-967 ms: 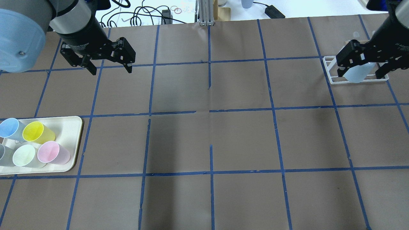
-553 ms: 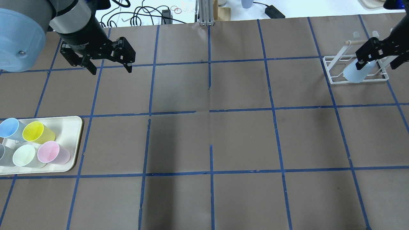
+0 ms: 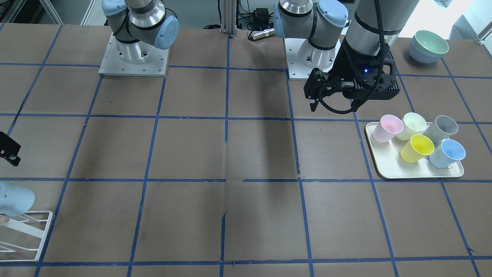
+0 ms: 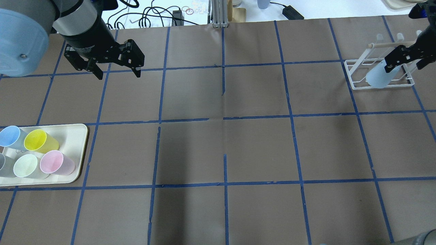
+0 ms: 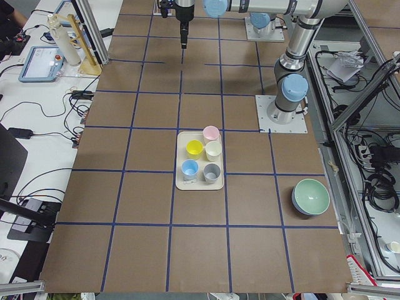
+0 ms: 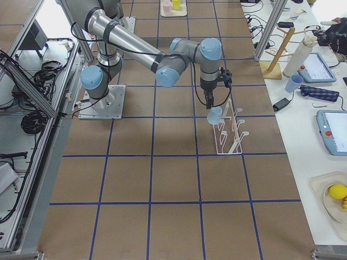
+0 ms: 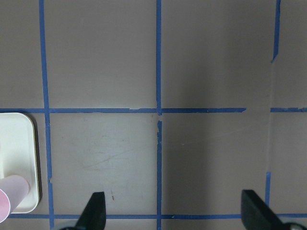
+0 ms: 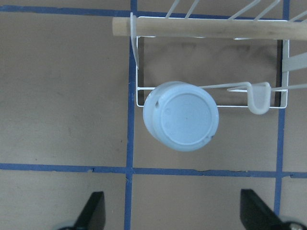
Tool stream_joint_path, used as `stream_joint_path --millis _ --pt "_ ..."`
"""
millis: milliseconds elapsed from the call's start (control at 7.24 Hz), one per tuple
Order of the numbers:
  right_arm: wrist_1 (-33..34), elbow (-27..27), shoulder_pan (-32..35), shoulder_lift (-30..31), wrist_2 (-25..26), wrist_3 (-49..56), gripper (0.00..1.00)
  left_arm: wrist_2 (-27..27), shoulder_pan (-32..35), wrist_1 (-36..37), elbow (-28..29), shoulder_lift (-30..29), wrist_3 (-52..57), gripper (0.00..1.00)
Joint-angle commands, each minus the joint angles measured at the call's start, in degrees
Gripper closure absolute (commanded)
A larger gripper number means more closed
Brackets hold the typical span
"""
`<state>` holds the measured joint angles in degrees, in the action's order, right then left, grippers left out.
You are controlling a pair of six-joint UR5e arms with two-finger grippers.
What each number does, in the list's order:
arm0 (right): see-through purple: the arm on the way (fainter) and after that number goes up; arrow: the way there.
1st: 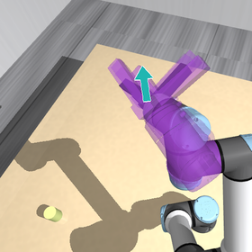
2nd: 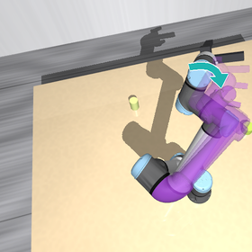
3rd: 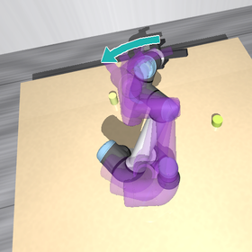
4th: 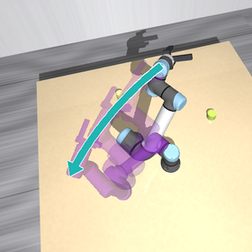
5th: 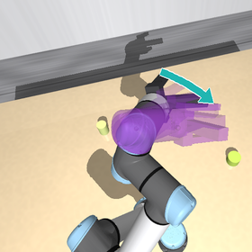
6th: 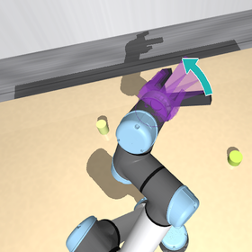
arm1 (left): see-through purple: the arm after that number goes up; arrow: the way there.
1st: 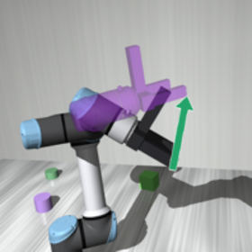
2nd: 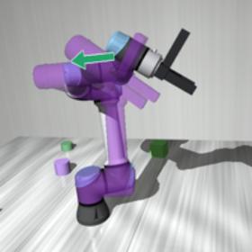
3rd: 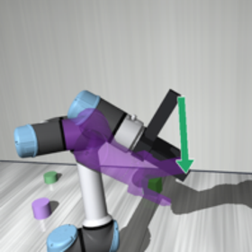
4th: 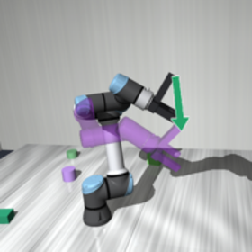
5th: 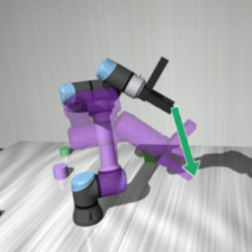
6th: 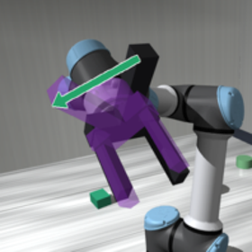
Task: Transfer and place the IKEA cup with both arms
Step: 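Lower the right gripper over the light blue cup on the rack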
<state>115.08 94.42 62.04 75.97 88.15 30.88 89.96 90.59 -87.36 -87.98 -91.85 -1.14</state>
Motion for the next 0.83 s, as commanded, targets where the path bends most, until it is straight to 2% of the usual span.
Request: stream_joint_path --millis 0,691 --pt "3.7 0.1 0.0 -3.4 -0.2 0.3 0.0 0.0 -0.1 0.1 0.0 0.0 0.0 0.0" --pt "8.5 0.1 0.4 -7.4 -0.5 0.1 0.0 0.0 0.0 0.0 0.0 0.0 0.0 0.0"
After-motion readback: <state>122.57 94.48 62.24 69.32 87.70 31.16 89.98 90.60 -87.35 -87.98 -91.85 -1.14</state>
